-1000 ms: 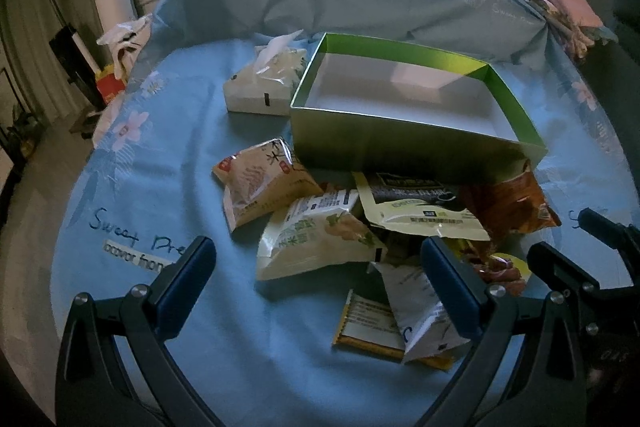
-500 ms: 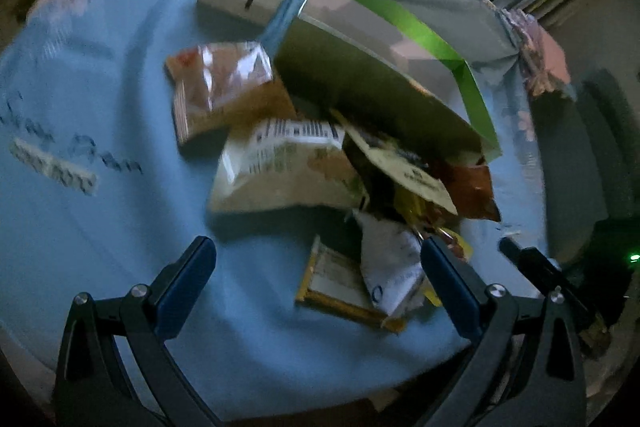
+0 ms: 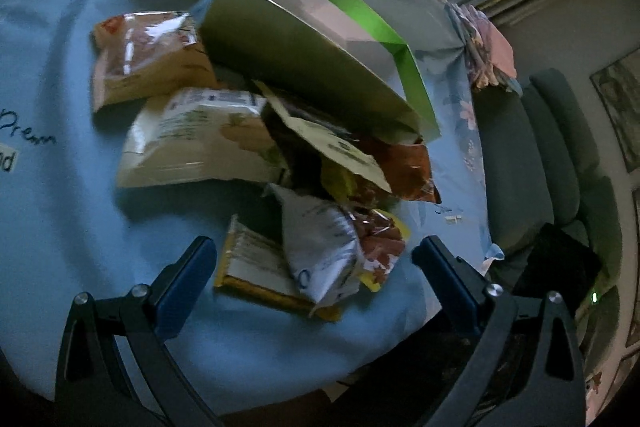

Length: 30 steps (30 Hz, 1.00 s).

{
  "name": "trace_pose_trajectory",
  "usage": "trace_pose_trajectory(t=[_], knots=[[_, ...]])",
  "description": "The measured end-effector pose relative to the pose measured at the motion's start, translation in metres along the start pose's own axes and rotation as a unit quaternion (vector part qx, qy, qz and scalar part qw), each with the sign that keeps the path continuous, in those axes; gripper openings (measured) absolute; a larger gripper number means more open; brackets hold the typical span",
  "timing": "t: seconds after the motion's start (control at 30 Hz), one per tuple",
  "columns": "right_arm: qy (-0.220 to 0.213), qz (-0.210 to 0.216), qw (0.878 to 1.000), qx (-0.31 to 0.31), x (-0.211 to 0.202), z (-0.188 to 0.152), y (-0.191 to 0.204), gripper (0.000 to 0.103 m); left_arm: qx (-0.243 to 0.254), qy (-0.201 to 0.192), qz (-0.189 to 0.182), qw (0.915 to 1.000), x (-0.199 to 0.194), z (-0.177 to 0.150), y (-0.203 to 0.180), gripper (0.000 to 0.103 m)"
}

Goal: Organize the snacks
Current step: 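Grasp the white wrapped pastry packet with the left gripper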

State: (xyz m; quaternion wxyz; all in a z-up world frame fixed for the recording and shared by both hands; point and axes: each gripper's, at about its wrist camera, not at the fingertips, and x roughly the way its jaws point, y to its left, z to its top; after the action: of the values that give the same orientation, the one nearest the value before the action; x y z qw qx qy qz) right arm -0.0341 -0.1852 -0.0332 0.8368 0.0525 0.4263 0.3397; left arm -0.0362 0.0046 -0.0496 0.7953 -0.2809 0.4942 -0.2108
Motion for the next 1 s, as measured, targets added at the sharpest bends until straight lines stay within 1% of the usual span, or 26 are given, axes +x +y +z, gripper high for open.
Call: trace_pose_trajectory(t=[0.07,0.13,0.17,0.2,0.23,0.27,0.3,0.37,0.4,0.43,0.47,0.5,0.53,0.7,0.77,0.87,1.0], knots=[[0.008,-0.009,0.999,-0.040,0.008,0.001,0.012,0.089,0.005,0.005,0.001,1.0000,0.005,0.002,-0.003,0.095],[0.020,-0.013,0.997,-0.067,0.018,0.001,0.019,0.083,0.010,0.010,0.003,0.9999,0.010,0.005,-0.005,0.092],[0.025,-0.016,0.997,-0.075,0.023,0.001,0.021,0.079,0.013,0.012,0.005,0.9998,0.012,0.005,-0.005,0.089],[0.028,-0.016,0.996,-0.082,0.027,0.001,0.022,0.078,0.015,0.015,0.006,0.9998,0.014,0.005,-0.004,0.085],[0.030,-0.019,0.995,-0.088,0.031,0.002,0.021,0.076,0.017,0.017,0.009,0.9997,0.015,0.006,-0.004,0.083],[0.031,-0.022,0.995,-0.092,0.033,0.002,0.022,0.073,0.019,0.020,0.011,0.9996,0.016,0.006,-0.003,0.078],[0.031,-0.022,0.995,-0.096,0.036,0.002,0.023,0.071,0.022,0.022,0.014,0.9994,0.017,0.005,-0.003,0.072],[0.034,-0.027,0.994,-0.102,0.042,0.004,0.022,0.064,0.026,0.028,0.021,0.9991,0.020,0.006,-0.003,0.065],[0.035,-0.031,0.993,-0.104,0.045,0.004,0.022,0.062,0.027,0.028,0.023,0.9990,0.022,0.006,-0.002,0.059],[0.034,-0.034,0.993,-0.106,0.047,0.004,0.022,0.054,0.027,0.029,0.025,0.9989,0.023,0.006,-0.003,0.056],[0.031,-0.037,0.993,-0.106,0.048,0.004,0.020,0.050,0.027,0.027,0.034,0.9987,0.024,0.007,-0.002,0.053],[0.030,-0.038,0.993,-0.105,0.052,0.004,0.020,0.048,0.026,0.027,0.036,0.9986,0.023,0.007,0.000,0.049],[0.030,-0.037,0.994,-0.102,0.051,0.003,0.017,0.046,0.022,0.028,0.037,0.9987,0.023,0.008,0.003,0.047],[0.029,-0.035,0.994,-0.099,0.051,0.002,0.012,0.039,0.018,0.026,0.035,0.9989,0.023,0.008,0.007,0.045],[0.025,-0.037,0.994,-0.098,0.049,0.001,0.011,0.032,0.016,0.026,0.033,0.9990,0.022,0.007,0.007,0.044],[0.015,-0.033,0.995,-0.092,0.045,-0.001,0.013,0.031,0.024,0.022,0.035,0.9989,0.017,0.005,0.003,0.044],[0.006,-0.029,0.994,-0.101,0.038,-0.003,0.022,0.030,0.034,0.013,0.038,0.9986,0.004,0.001,-0.004,0.044]])
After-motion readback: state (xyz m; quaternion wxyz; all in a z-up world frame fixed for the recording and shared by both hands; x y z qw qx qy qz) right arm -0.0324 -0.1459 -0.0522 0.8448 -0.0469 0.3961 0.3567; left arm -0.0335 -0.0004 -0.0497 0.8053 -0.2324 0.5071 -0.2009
